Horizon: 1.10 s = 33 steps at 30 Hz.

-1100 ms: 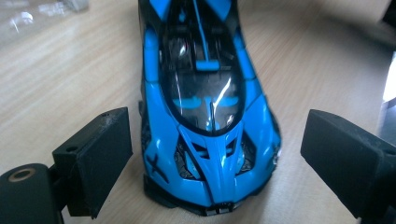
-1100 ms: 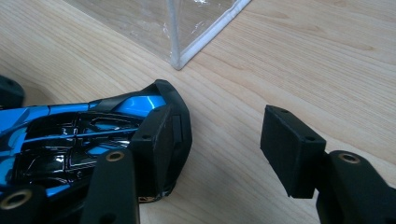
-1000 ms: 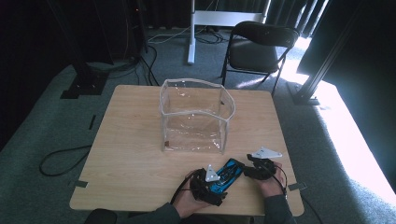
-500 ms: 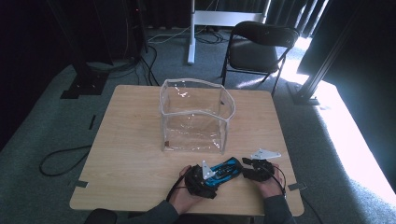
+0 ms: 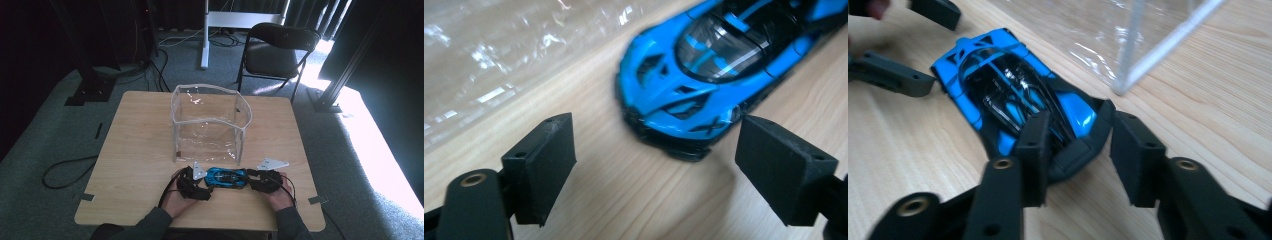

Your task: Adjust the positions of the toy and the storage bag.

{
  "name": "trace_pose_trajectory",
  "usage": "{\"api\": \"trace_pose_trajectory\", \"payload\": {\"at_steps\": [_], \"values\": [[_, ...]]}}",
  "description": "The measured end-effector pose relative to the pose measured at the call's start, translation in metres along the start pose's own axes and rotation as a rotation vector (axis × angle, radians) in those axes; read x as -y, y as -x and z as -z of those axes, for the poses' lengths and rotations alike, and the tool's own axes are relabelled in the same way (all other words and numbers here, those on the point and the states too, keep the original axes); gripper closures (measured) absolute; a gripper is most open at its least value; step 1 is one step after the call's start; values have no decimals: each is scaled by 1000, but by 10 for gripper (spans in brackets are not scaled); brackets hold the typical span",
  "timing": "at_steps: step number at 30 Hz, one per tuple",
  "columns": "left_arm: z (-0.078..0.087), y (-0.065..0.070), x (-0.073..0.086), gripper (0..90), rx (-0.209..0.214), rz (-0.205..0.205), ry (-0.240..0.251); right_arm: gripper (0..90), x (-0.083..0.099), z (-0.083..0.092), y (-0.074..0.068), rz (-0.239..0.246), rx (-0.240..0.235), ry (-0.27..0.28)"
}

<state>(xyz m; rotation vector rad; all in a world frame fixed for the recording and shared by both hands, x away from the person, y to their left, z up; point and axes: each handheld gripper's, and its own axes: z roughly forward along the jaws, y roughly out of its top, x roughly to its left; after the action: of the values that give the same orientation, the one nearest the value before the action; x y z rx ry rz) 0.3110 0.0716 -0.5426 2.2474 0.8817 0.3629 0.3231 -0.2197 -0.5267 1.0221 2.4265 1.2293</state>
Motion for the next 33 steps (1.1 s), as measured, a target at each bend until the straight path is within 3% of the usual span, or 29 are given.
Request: {"api": "trace_pose_trajectory", "payload": {"at_steps": [3,4,5,6,8,10,13,15,18,20,26,33], "values": [[1,0,1,195,11,-16,-1,621,-3,-5,-3,21,-17,6],[1,0,1,186,31,-22,3,653,-8,-10,-6,45,-23,8],[1,0,0,179,-14,-26,-2,726,-11,-11,-6,55,-31,14],[1,-2,1,183,-1,-16,-6,831,-13,-12,-7,71,-11,21],[3,-5,2,218,11,-9,-3,810,-16,-15,-4,66,0,27],[3,-5,2,224,12,-11,-4,719,-18,-19,-1,34,-20,29],[5,-5,4,224,21,-23,0,653,-17,-24,-4,37,-1,18],[7,-8,6,224,28,-25,-1,584,-16,-22,-2,32,11,26],[10,-11,9,224,32,-22,1,515,-12,-13,-1,22,-17,53],[14,-18,13,224,42,-17,3,471,-10,-10,-2,29,-28,44],[15,-29,16,206,28,-11,10,458,-10,-10,-4,41,-42,36],[15,-29,17,198,20,-30,13,450,-11,-13,-6,48,-11,36]]}}
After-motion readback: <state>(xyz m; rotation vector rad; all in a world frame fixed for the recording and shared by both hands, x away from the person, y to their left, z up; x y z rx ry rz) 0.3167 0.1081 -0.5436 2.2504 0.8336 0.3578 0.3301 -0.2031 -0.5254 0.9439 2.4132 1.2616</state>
